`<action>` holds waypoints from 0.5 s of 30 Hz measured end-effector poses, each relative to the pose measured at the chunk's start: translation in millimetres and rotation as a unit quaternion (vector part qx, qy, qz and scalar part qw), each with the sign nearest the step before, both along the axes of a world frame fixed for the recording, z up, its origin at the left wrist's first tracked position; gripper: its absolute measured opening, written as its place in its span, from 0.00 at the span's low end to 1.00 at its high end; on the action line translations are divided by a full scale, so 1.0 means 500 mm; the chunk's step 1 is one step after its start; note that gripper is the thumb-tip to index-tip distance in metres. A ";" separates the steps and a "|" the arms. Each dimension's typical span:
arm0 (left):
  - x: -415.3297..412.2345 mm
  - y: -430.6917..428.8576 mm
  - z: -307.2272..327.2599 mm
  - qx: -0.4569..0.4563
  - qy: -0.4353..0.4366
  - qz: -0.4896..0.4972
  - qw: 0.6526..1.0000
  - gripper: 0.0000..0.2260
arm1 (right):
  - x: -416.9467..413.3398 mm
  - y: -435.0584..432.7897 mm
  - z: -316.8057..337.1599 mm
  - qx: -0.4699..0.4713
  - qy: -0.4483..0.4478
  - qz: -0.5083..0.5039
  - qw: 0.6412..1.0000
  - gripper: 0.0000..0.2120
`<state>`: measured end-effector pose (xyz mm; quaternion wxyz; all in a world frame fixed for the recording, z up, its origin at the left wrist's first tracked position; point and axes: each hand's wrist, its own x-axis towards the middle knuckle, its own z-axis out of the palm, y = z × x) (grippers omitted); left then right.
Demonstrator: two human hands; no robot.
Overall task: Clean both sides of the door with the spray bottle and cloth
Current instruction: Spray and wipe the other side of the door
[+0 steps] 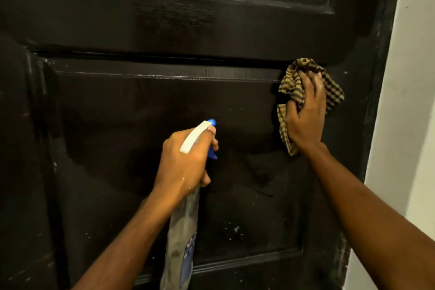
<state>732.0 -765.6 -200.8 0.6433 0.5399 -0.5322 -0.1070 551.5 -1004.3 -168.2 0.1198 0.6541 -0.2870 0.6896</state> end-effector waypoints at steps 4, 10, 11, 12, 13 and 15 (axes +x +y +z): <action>-0.035 -0.033 0.002 0.003 -0.003 -0.014 1.000 0.14 | 0.022 0.012 -0.050 0.047 -0.046 0.004 0.998 0.33; -0.077 -0.065 0.033 -0.022 -0.018 -0.046 0.999 0.18 | 0.012 -0.001 -0.097 0.116 -0.129 -0.059 0.983 0.33; -0.080 -0.068 0.041 -0.028 -0.020 -0.053 0.998 0.19 | 0.005 -0.003 -0.071 0.138 -0.161 -0.066 0.975 0.32; -0.081 -0.071 0.049 -0.032 -0.021 -0.059 0.998 0.19 | -0.003 -0.008 -0.039 0.161 -0.196 -0.070 0.965 0.32; -0.082 -0.074 0.054 -0.035 -0.022 -0.065 0.997 0.19 | -0.014 -0.014 -0.005 0.186 -0.225 -0.071 0.954 0.31; -0.085 -0.079 0.063 -0.038 -0.019 -0.073 0.996 0.18 | -0.037 -0.029 0.056 0.204 -0.236 -0.082 0.947 0.31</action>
